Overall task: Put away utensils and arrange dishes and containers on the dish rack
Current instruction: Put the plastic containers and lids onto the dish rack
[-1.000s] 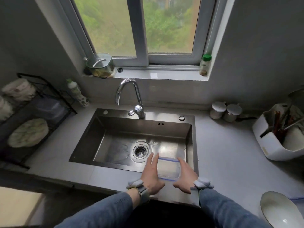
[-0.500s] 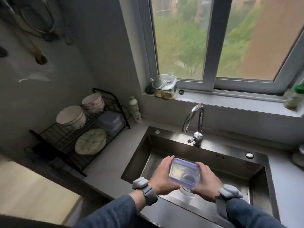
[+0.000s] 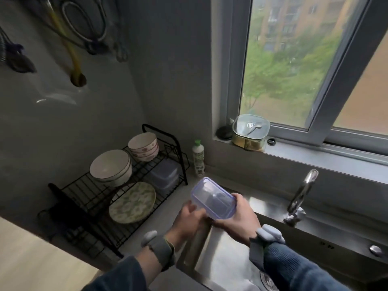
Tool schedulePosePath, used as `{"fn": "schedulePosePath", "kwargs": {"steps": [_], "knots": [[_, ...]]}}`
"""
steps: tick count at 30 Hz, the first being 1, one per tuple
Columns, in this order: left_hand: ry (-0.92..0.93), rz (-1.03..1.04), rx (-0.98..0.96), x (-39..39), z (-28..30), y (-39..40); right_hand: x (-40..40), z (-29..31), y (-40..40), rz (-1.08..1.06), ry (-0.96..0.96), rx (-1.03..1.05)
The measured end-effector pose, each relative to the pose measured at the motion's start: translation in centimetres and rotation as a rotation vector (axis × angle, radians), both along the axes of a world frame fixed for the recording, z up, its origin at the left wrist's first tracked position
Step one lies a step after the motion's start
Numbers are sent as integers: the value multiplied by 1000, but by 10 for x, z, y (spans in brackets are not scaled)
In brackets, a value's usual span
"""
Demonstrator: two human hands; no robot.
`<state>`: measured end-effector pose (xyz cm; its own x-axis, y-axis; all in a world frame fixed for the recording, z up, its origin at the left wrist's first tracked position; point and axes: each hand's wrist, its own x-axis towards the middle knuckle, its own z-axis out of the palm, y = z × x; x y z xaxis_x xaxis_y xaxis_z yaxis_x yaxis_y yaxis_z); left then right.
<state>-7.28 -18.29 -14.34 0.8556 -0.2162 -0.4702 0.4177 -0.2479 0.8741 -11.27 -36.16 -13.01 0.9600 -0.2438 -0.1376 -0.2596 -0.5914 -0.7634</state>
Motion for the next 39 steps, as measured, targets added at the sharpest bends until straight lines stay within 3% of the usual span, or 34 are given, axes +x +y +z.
{"fn": "schedulePosePath", "kwargs": {"steps": [2, 6, 10, 20, 39], "knots": [[108, 3, -143, 6, 9, 1, 13, 3, 10, -15, 2, 0], [87, 15, -221, 30, -6, 13, 42, 4, 36, 6, -24, -86], [156, 157, -310, 58, -20, 28, 55, 3, 43, 113, -21, -92], [133, 423, -164, 132, -39, 63, 53, -20, 35, 173, 100, -129], [93, 701, -210, 186, -43, 42, 36, -20, 25, 122, 100, -148]]}}
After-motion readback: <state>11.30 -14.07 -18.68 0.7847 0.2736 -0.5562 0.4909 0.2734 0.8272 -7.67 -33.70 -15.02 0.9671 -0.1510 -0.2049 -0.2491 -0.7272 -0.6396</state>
